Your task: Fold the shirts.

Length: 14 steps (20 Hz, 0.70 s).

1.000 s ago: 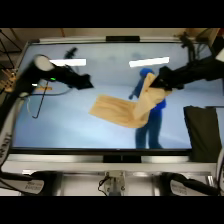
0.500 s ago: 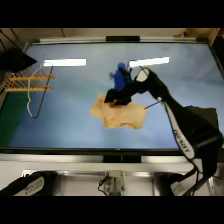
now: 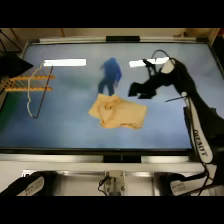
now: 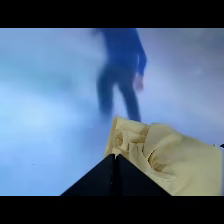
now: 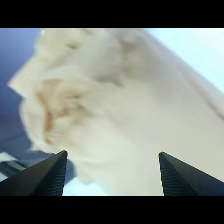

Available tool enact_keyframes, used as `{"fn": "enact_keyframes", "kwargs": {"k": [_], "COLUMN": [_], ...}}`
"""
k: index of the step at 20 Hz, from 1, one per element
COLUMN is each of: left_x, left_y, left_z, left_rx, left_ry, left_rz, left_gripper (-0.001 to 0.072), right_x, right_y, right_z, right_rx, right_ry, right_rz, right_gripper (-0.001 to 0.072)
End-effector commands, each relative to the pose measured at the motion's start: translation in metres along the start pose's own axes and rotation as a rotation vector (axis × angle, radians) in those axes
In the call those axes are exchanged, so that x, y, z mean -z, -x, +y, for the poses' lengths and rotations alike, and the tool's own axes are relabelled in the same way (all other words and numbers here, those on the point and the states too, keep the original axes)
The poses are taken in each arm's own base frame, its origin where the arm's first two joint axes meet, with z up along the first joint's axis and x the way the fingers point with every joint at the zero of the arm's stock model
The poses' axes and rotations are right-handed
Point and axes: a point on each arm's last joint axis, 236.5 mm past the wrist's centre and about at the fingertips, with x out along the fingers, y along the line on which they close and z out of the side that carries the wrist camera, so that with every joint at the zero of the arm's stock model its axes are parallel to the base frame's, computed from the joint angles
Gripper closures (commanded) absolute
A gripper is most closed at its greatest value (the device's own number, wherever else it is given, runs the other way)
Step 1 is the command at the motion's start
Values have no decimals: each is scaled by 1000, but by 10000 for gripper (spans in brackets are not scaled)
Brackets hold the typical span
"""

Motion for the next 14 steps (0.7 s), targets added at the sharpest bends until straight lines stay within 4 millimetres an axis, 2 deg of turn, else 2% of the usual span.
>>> {"fn": "enact_keyframes", "kwargs": {"k": [1,2,3,6,9,12,13,14], "left_x": [10,10,10,10,10,10,10,11], "left_y": [-7,-7,-7,-7,-8,-8,-8,-8], "left_z": [5,5,5,5,5,6,6,6], "left_rx": [-3,-3,-3,-3,-3,-3,-3,-3], "left_ry": [15,15,15,16,17,21,21,21], "left_rz": [27,27,27,28,30,32,32,32], "left_gripper": [674,674,674,675,675,674,674,674], "right_x": [70,84,88,83,79,90,88,84], "right_y": [32,17,-1,-47,-70,-96,-103,-105], "right_z": [-110,-108,-99,-77,-66,-53,-45,-36], "right_rx": [257,177,87,-76,-134,-149,-168,-193], "right_ry": [-169,-229,-273,-295,-332,-288,-254,-205], "right_rz": [221,250,244,150,110,174,171,149], "right_gripper": [46,45,45,45,45,46,100,350]}}
